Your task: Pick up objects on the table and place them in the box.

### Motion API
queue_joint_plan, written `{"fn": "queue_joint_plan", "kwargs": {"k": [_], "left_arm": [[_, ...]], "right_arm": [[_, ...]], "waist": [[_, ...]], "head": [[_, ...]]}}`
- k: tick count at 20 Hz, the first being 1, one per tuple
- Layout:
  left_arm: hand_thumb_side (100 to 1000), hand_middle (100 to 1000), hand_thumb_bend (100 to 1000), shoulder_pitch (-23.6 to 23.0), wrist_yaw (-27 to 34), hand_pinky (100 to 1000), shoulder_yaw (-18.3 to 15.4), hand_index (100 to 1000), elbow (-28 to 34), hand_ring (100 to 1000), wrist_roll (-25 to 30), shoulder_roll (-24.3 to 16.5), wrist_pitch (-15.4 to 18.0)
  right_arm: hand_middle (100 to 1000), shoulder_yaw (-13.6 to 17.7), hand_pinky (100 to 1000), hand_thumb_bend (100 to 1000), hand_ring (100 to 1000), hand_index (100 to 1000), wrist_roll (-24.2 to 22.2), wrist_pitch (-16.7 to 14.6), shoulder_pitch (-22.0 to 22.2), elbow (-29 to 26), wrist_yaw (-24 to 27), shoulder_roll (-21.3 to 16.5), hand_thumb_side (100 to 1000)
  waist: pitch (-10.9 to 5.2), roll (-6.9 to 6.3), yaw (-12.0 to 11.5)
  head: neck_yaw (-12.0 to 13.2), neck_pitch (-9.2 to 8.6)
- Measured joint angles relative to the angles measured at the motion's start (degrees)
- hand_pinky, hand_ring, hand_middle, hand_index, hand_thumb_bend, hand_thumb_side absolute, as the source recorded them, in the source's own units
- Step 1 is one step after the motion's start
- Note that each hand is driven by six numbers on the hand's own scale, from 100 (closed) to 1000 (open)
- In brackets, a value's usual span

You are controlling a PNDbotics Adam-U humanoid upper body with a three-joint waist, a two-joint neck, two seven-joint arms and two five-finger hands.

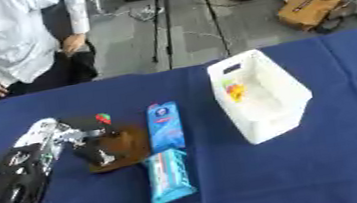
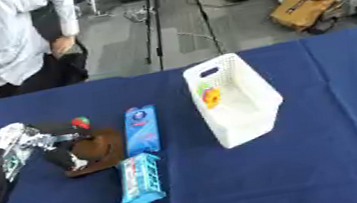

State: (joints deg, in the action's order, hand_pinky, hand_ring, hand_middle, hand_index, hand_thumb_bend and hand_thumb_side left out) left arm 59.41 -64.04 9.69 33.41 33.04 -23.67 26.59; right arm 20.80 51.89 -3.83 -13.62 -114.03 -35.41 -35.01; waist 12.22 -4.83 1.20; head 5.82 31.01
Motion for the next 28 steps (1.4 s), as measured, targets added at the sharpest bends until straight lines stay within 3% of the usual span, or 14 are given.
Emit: {"fn": "queue_joint_plan", "kwargs": {"k": [1, 4, 8, 11, 12, 14, 20, 25, 26, 28], "left_arm": [[587, 665, 324, 0.0, 0.0, 269, 0.0, 968, -0.1, 486, -0.1, 0.0, -0.1], [552, 606, 291, 0.1, 0.0, 197, 0.0, 821, -0.1, 442, -0.6, 0.3, -0.2], [515, 573, 283, 0.1, 0.0, 156, 0.0, 753, -0.2, 417, -1.2, 0.5, -0.3], [513, 572, 283, 0.1, 0.0, 156, 0.0, 750, -0.3, 416, -1.5, 0.6, -0.4], [442, 524, 264, 0.1, 0.0, 115, 0.0, 703, -0.4, 384, -1.5, 0.6, -0.5], [405, 490, 244, 0.2, 0.0, 100, 0.0, 667, -0.5, 366, -1.7, 0.8, -0.7], [313, 429, 215, 0.5, -0.6, 100, 0.0, 578, -0.5, 327, -2.2, 1.0, -1.2], [302, 407, 192, 0.6, -1.1, 100, 0.0, 556, -0.5, 317, -2.5, 1.1, -1.7], [294, 361, 122, 0.6, -1.1, 100, 0.0, 505, -0.5, 290, -2.6, 1.1, -1.8], [318, 355, 109, 0.6, -1.1, 100, 0.0, 500, -0.5, 284, -2.6, 1.2, -2.0]], "right_arm": [[768, 0.0, 796, 100, 802, 663, 0.0, 0.0, 0.0, 0.0, 0.0, 0.0, 817], [767, 0.0, 796, 100, 802, 663, 0.0, 0.1, 0.0, 0.0, 0.0, 0.0, 812], [767, 0.0, 796, 100, 802, 663, 0.0, 0.2, 0.0, 0.0, 0.0, 0.0, 814], [767, 0.0, 796, 100, 802, 663, 0.0, 0.2, 0.0, 0.0, 0.0, 0.0, 814], [766, 0.0, 796, 100, 801, 662, 0.0, 0.2, 0.0, 0.0, 0.0, 0.0, 814], [766, 0.0, 796, 100, 801, 662, 0.0, 0.2, 0.0, 0.0, 0.0, 0.0, 815], [765, 0.2, 795, 100, 800, 660, 0.0, 0.2, 0.0, 0.0, 0.0, 0.0, 818], [764, 0.3, 795, 100, 800, 660, 0.0, 0.2, 0.0, 0.0, 0.0, 0.0, 818], [764, 0.3, 796, 100, 800, 659, 0.0, 0.2, 0.0, 0.0, 0.0, 0.0, 815], [764, 0.3, 796, 100, 800, 659, 0.0, 0.2, 0.1, 0.0, 0.0, 0.0, 814]], "waist": [[0.00, 0.00, 0.0], [0.00, -0.01, 0.1], [0.00, -0.04, 0.1], [0.00, -0.05, 0.1], [0.00, -0.05, 0.1], [0.00, -0.06, 0.1], [-0.01, -0.19, -0.1], [-0.02, -0.38, -0.2], [-0.02, -0.38, -0.2], [-0.04, -0.38, -0.3]], "head": [[0.0, 0.00], [0.0, 0.00], [0.0, 0.00], [0.0, 0.00], [0.0, 0.00], [0.0, -0.02], [0.0, -0.04], [0.1, -0.04], [0.1, -0.04], [0.1, -0.03]]}}
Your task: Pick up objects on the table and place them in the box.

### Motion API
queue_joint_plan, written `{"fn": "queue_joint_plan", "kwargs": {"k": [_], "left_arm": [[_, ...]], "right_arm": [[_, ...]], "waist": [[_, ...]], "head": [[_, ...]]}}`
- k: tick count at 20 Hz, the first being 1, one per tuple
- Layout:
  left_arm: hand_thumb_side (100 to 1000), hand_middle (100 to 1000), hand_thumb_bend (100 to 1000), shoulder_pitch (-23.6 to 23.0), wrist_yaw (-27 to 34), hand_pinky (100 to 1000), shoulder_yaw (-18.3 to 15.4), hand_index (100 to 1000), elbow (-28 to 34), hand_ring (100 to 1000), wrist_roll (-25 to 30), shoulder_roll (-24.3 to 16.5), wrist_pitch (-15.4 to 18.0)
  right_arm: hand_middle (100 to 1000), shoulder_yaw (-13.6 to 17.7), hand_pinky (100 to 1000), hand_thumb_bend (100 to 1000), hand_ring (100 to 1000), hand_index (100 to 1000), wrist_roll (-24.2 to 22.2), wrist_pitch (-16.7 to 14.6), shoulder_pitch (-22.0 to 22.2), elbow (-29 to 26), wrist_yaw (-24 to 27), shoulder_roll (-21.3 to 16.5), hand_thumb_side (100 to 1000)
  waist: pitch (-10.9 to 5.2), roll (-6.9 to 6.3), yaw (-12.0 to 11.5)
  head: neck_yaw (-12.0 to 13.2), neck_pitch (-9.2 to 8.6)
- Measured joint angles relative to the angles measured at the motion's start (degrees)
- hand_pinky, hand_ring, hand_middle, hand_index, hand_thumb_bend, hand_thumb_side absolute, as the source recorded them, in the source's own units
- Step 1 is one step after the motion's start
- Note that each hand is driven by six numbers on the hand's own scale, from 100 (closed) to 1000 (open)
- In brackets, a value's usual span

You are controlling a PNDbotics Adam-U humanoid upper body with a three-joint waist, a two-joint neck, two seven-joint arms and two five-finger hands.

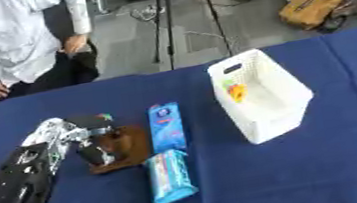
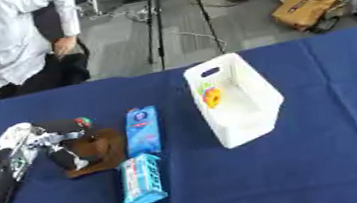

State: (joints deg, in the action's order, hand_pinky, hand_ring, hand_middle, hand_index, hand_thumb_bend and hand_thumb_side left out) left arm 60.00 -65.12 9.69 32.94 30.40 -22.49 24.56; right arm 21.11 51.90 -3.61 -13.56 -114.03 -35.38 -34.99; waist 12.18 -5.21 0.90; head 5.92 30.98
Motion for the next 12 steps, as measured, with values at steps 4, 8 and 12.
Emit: {"fn": "queue_joint_plan", "kwargs": {"k": [4, 8, 12], "left_arm": [[328, 351, 100, 0.1, 0.2, 100, 0.0, 495, 0.0, 280, 0.6, 0.3, -0.7], [342, 331, 100, 0.4, 0.8, 100, 0.0, 469, 0.0, 255, 1.6, 0.3, -1.2], [341, 325, 100, 0.6, 1.6, 100, 0.0, 458, 0.1, 248, 3.0, 0.3, -1.8]], "right_arm": [[764, 0.0, 797, 100, 800, 659, 0.1, 0.1, 0.0, 0.0, 0.0, 0.0, 813], [763, 0.0, 797, 100, 800, 658, 0.1, 0.2, 0.1, 0.0, 0.0, 0.0, 812], [763, 0.0, 797, 100, 800, 658, 0.0, 0.2, 0.4, 0.0, 0.0, 0.0, 811]], "waist": [[-0.16, 0.00, -0.2], [-0.20, -0.01, -0.2], [-0.36, -0.11, -0.3]], "head": [[0.0, 0.01], [0.0, 0.02], [0.0, 0.02]]}}
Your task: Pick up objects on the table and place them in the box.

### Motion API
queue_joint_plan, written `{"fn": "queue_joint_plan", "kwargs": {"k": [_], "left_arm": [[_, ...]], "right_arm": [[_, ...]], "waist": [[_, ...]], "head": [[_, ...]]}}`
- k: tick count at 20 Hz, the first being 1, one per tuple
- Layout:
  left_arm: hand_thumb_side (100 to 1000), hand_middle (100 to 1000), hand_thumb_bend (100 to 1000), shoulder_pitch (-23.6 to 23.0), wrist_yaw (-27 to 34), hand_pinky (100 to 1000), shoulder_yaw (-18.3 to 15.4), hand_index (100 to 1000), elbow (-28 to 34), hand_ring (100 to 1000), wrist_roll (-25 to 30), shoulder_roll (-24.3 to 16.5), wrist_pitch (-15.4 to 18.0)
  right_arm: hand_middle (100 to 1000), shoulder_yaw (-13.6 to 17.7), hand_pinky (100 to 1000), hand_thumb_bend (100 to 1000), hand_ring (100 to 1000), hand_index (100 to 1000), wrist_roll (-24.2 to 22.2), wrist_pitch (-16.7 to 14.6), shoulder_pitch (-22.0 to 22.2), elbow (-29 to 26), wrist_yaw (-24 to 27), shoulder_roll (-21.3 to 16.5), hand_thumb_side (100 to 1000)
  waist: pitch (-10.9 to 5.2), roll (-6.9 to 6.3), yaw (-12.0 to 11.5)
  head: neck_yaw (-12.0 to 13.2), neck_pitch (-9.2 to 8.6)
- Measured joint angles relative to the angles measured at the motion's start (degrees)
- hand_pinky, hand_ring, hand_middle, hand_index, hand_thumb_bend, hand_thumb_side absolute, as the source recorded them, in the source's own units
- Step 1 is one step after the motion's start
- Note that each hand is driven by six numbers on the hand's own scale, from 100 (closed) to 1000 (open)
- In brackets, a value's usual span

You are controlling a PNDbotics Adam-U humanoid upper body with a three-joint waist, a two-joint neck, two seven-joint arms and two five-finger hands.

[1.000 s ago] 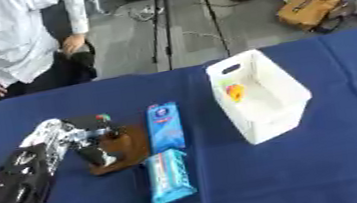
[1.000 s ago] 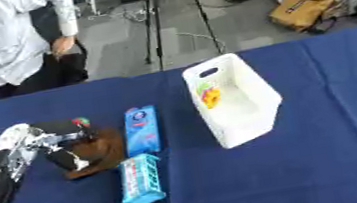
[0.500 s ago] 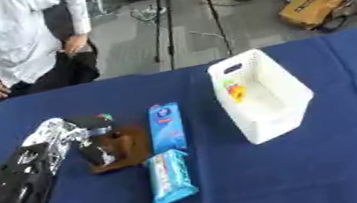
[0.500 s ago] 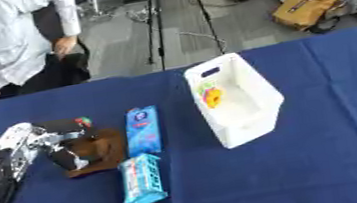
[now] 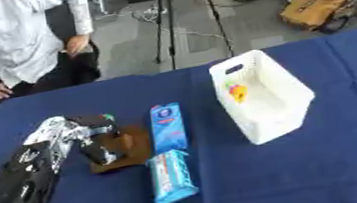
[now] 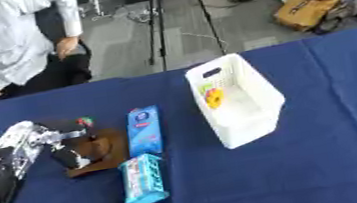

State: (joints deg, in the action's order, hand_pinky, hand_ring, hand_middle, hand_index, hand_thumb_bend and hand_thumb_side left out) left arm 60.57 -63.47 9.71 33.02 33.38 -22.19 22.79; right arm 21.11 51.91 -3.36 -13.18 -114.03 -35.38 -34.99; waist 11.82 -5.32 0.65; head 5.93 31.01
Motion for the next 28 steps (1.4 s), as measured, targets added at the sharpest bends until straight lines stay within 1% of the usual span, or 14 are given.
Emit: {"fn": "queue_joint_plan", "kwargs": {"k": [8, 13, 22, 28], "left_arm": [[328, 324, 100, 0.5, 2.1, 100, 0.0, 457, 1.7, 243, 3.6, 0.0, -1.4], [299, 325, 100, 1.0, 3.5, 100, 0.3, 458, 3.6, 243, 5.4, -0.6, -2.3], [270, 326, 100, 1.6, 4.5, 100, 0.4, 458, 6.4, 244, 7.4, -1.6, -4.0], [255, 325, 100, 2.5, 5.4, 100, 0.4, 458, 8.2, 243, 8.6, -2.1, -4.6]], "right_arm": [[762, 0.0, 798, 100, 800, 657, 0.0, 0.2, 0.1, 0.0, 0.0, 0.0, 810], [761, 0.0, 799, 100, 800, 656, 0.0, 0.3, 0.1, 0.0, 0.0, 0.0, 810], [761, 0.0, 800, 100, 800, 657, 0.0, 0.3, 0.2, 0.0, 0.0, 0.0, 810], [760, 0.0, 800, 100, 799, 658, 0.0, 0.3, 0.3, 0.0, 0.0, 0.0, 810]], "waist": [[-0.21, -0.38, -0.3], [-0.44, -0.58, -0.4], [-0.68, -0.77, -0.6], [-0.70, -0.92, -0.7]], "head": [[0.0, 0.05], [-0.1, 0.11], [-0.2, 0.16], [-0.2, 0.56]]}}
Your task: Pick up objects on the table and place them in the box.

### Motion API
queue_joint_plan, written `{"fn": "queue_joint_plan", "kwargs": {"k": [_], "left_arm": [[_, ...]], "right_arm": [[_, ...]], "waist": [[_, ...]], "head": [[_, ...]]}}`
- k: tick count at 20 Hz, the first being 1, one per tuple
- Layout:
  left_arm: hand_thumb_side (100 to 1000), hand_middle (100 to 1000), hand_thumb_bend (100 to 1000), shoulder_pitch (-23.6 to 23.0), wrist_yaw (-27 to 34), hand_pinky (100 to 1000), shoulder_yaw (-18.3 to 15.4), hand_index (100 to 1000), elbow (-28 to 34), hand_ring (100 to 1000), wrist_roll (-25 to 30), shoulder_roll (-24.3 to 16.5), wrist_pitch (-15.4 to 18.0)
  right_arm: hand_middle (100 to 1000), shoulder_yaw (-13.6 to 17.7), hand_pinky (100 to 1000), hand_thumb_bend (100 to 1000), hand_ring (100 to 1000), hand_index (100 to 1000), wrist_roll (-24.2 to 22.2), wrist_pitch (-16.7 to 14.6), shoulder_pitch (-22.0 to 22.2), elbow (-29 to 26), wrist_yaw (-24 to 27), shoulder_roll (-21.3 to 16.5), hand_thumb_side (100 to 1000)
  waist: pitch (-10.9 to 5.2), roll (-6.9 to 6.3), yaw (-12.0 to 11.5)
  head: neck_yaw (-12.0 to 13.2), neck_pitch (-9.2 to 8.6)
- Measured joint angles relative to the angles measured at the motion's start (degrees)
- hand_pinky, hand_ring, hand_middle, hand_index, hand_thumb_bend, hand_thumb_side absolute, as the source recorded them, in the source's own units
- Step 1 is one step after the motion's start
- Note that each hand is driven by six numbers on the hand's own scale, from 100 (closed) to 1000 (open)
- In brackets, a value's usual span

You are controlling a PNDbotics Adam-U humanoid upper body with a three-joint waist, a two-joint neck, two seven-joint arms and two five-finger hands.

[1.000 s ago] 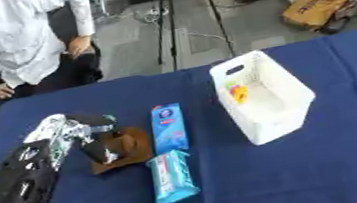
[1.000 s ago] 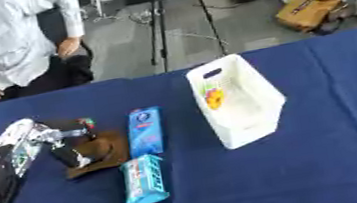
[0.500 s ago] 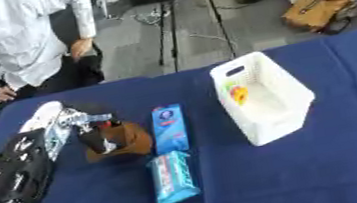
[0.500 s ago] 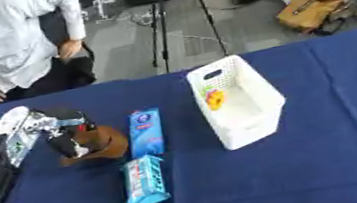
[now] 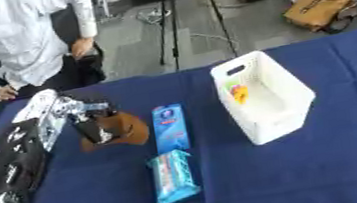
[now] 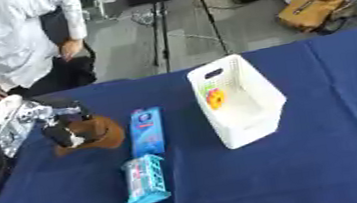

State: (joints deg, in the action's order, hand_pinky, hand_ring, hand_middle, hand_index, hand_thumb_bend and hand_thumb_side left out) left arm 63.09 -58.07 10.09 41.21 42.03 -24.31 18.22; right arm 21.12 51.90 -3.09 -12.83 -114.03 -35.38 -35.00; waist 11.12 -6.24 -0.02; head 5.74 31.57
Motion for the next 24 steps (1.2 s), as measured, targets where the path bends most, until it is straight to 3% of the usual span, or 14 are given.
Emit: {"fn": "queue_joint_plan", "kwargs": {"k": [24], "left_arm": [[213, 322, 100, 3.0, 4.2, 100, -0.4, 457, 7.8, 235, 3.7, -1.7, -2.7]], "right_arm": [[758, 0.0, 801, 100, 798, 665, 0.0, 0.0, 0.2, 0.0, 0.0, 0.0, 812]], "waist": [[-0.36, -0.05, -0.3]], "head": [[-0.4, 0.03]]}}
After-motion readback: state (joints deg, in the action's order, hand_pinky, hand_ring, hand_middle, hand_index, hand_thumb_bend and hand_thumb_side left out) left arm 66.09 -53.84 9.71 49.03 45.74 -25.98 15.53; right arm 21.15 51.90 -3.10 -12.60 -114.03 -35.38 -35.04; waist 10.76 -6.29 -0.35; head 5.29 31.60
